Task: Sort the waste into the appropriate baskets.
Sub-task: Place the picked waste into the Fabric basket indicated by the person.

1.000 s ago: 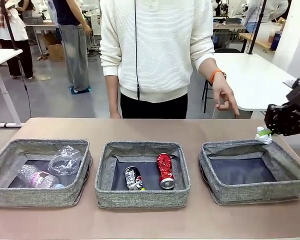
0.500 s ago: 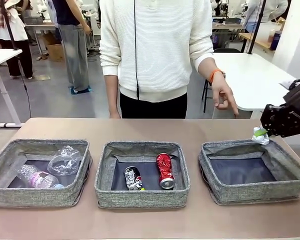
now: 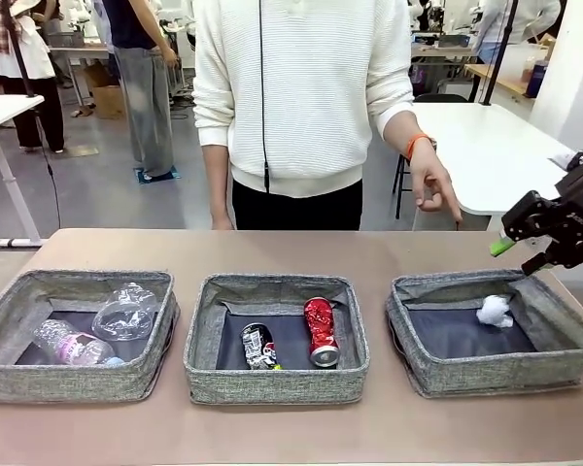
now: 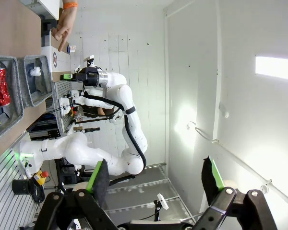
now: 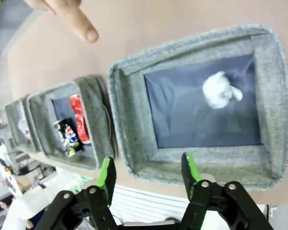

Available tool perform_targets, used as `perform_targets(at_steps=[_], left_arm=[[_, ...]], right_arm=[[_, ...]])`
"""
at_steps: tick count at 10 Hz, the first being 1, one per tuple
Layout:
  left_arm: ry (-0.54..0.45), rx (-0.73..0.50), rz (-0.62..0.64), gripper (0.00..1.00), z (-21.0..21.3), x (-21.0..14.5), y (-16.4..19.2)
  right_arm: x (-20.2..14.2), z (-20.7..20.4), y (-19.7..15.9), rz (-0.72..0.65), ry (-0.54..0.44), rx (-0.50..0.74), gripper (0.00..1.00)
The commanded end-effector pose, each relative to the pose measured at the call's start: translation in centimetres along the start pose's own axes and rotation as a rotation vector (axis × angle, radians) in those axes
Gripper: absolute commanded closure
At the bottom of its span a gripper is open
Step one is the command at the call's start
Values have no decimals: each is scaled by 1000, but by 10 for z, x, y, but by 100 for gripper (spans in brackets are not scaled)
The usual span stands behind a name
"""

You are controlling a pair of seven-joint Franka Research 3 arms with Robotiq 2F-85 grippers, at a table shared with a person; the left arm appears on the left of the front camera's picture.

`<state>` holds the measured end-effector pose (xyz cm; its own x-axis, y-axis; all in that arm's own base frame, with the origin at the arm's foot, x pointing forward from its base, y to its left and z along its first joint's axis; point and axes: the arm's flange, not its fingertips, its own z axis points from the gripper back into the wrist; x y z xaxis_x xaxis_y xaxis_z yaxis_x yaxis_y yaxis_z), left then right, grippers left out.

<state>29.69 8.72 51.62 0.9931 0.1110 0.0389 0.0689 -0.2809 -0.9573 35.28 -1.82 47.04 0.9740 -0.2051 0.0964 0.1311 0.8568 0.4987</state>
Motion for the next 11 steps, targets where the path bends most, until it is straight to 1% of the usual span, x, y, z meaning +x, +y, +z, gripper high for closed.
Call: perform_targets(at_steps=[1, 2, 3, 4, 5, 6, 7, 8, 9, 10, 11], left_arm=[[-3, -18, -1, 0, -4, -3, -3], [-3, -18, -1, 0, -4, -3, -3], [-3, -18, -1, 0, -4, -3, -3], [-3, -18, -1, 0, -4, -3, -3], [-3, -18, -1, 0, -4, -3, -3], [-3, -18, -1, 0, -4, -3, -3], [-3, -18, -1, 0, -4, -3, -3], [-3, -18, -1, 0, -4, -3, -3], [-3, -18, -1, 0, -4, -3, -3], [-3, -18, -1, 0, -4, -3, -3], [-3, -18, -1, 0, -4, -3, -3]], right_arm=[[-3, -1, -4, 9, -16, 39, 0], [-3, 1, -4, 21, -5, 62, 0], [-4, 5, -3, 48, 35, 135, 0], [-6, 13, -2, 47, 143, 300, 0], [-10, 29, -4, 88, 257, 609, 0], [-16, 44, -5, 135, 347, 860, 0], [-21, 57, -4, 116, 350, 996, 0], [-21, 67, -3, 36, 345, 1152, 0], [-20, 64, -2, 50, 376, 1148, 0], [-19, 64, -5, 29, 385, 1180, 0], [-22, 74, -3, -2, 375, 1160, 0]])
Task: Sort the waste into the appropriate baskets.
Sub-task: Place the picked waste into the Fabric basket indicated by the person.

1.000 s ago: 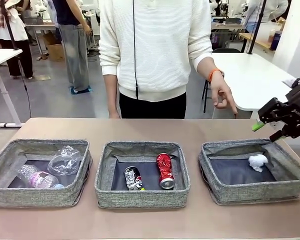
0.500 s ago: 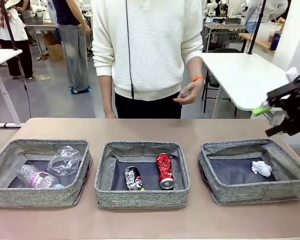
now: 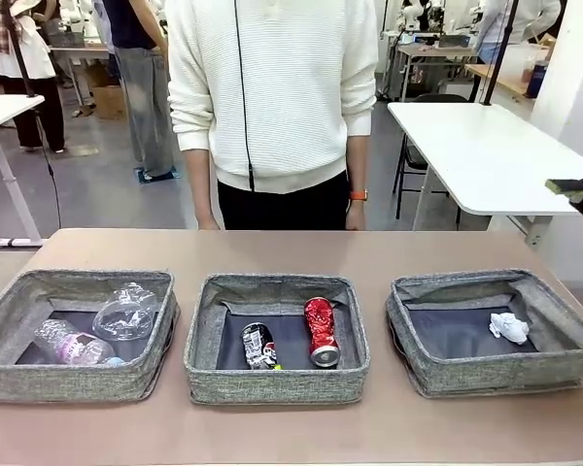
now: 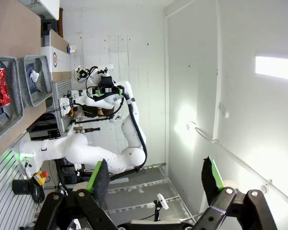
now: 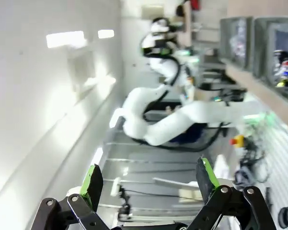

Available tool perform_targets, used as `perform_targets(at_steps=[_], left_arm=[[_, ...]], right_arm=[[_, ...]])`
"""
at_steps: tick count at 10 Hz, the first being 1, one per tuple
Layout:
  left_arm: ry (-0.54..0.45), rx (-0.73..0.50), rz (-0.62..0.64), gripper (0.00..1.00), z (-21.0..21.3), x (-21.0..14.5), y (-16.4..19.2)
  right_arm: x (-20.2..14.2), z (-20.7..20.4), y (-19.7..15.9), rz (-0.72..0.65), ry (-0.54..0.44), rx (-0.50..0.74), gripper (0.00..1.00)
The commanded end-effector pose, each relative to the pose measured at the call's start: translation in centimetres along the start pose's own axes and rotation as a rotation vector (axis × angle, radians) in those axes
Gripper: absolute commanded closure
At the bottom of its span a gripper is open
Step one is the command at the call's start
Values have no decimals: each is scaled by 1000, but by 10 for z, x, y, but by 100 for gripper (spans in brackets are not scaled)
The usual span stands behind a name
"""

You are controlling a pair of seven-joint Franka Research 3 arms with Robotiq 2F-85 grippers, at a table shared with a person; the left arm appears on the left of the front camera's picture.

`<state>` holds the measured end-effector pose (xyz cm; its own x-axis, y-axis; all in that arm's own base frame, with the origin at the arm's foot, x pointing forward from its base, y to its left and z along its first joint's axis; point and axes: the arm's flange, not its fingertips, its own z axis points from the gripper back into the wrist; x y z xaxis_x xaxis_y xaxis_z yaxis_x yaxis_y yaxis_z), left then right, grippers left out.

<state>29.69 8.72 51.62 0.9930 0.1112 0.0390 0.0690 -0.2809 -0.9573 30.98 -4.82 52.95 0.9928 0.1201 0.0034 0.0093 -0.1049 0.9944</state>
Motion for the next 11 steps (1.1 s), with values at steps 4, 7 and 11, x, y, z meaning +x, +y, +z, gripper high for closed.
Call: perform_targets(at_steps=[4, 7, 11], left_arm=[[-3, -18, -1, 0, -4, -3, -3], [-3, -18, -1, 0, -4, -3, -3], [-3, -18, -1, 0, -4, -3, -3]], right_arm=[[-2, -4, 5, 31, -21, -93, 0], [-2, -4, 5, 31, -21, -93, 0], [-2, -4, 5, 31, -21, -93, 0]])
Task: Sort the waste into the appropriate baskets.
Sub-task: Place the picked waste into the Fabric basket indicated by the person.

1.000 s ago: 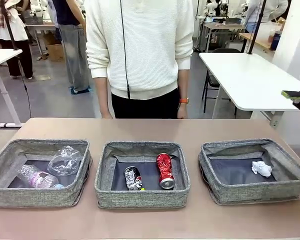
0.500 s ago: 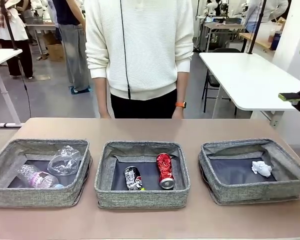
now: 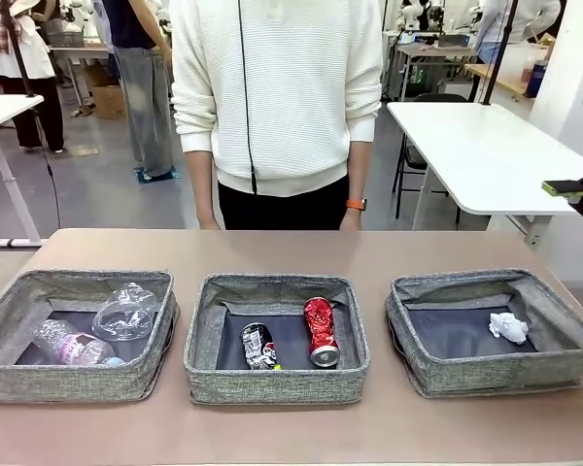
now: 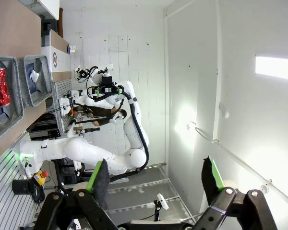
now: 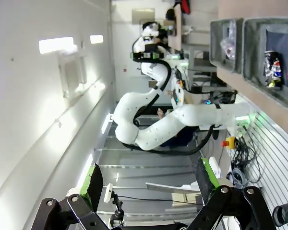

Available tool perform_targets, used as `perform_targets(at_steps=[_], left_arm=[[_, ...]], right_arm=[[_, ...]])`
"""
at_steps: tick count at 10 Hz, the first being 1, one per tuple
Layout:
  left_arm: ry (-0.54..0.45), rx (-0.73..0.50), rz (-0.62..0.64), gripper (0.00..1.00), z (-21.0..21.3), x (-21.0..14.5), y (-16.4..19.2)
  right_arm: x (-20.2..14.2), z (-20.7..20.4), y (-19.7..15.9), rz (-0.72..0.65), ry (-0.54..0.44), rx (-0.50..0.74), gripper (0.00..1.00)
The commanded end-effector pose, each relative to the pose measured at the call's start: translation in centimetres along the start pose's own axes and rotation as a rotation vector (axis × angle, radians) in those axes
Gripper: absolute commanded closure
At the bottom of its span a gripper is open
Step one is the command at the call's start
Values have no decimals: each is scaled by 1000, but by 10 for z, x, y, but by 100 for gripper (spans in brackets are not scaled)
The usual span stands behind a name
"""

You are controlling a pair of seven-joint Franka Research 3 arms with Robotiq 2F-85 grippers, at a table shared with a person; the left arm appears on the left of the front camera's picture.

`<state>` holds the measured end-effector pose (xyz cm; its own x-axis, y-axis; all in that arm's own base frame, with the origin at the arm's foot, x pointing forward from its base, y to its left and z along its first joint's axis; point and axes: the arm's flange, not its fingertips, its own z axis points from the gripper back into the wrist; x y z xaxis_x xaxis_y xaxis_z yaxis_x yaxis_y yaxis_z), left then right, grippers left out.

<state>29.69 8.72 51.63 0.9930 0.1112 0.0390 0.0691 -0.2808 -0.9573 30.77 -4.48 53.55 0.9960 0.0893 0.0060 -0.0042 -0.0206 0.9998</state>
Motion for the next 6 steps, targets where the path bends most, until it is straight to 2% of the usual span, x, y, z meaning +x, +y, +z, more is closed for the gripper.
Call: perform_targets(at_steps=[1, 6], left_arm=[[-3, -18, -1, 0, -4, -3, -3], [-3, -18, -1, 0, -4, -3, -3]], right_arm=[[-1, 0, -1, 27, 9, -7, 0], [-1, 0, -1, 27, 9, -7, 0]])
